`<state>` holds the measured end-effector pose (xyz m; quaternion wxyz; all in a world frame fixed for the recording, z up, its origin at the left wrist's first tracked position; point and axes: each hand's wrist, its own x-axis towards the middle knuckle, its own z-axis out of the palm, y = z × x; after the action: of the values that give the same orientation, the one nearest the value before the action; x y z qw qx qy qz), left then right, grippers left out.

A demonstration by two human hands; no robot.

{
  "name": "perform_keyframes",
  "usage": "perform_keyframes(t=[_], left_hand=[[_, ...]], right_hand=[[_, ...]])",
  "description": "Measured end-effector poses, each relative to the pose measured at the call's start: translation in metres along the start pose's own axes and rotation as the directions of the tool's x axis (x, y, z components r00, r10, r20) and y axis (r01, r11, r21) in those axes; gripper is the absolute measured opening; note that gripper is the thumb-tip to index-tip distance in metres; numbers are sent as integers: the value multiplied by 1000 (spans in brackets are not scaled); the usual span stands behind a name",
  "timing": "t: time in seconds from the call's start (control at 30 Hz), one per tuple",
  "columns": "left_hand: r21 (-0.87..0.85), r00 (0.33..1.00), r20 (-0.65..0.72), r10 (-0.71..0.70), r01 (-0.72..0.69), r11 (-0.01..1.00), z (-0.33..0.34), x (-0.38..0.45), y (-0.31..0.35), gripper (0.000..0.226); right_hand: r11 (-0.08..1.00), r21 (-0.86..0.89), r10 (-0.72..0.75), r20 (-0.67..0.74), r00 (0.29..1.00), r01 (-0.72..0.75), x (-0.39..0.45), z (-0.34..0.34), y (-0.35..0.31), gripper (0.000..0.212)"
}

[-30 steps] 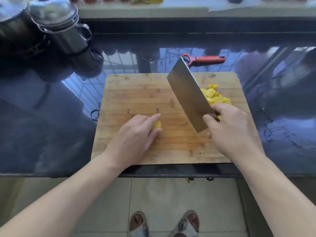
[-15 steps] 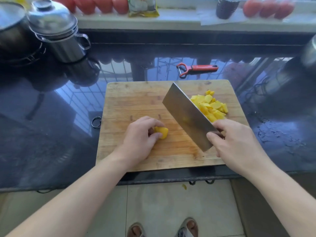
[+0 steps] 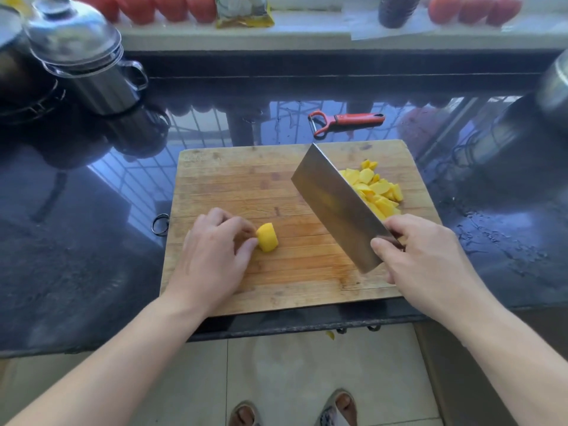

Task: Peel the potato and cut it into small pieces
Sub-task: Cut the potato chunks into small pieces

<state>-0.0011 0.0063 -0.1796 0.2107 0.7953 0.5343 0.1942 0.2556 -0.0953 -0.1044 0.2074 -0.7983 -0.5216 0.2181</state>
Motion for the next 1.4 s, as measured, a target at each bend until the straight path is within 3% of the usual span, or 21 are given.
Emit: perform_keyframes(t=[0.1, 0.17, 0.5, 0.67, 1.1, 1.23, 1.4], left_hand=[[-146, 993, 40, 108, -101, 984, 2, -1, -4, 28], [-156, 985, 32, 167, -160, 975, 8, 1, 4, 27], [63, 918, -226, 327, -321, 945, 40, -26, 24, 25], [142, 855, -180, 487, -467, 873, 40, -22, 21, 15], [135, 852, -156, 499, -482, 865, 40, -16, 17, 9], [110, 858, -187, 478, -465, 878, 40, -15, 20, 10], [83, 860, -195, 472, -465, 882, 39, -17, 19, 15]], right_hand=[[1000, 3, -7, 19, 1000, 7, -2, 1, 0, 18], [1000, 1, -25, 23, 999, 25, -3, 1, -3, 17], [945, -212, -245, 40, 969, 248, -28, 5, -36, 13], [910, -310, -267, 71, 961, 275, -34, 15, -38, 23], [900, -411, -84, 159, 984, 143, -46, 5, -58, 28], [878, -444, -110, 174, 979, 177, -28, 28, -69, 23], [914, -364, -143, 124, 982, 179, -12, 36, -65, 15]])
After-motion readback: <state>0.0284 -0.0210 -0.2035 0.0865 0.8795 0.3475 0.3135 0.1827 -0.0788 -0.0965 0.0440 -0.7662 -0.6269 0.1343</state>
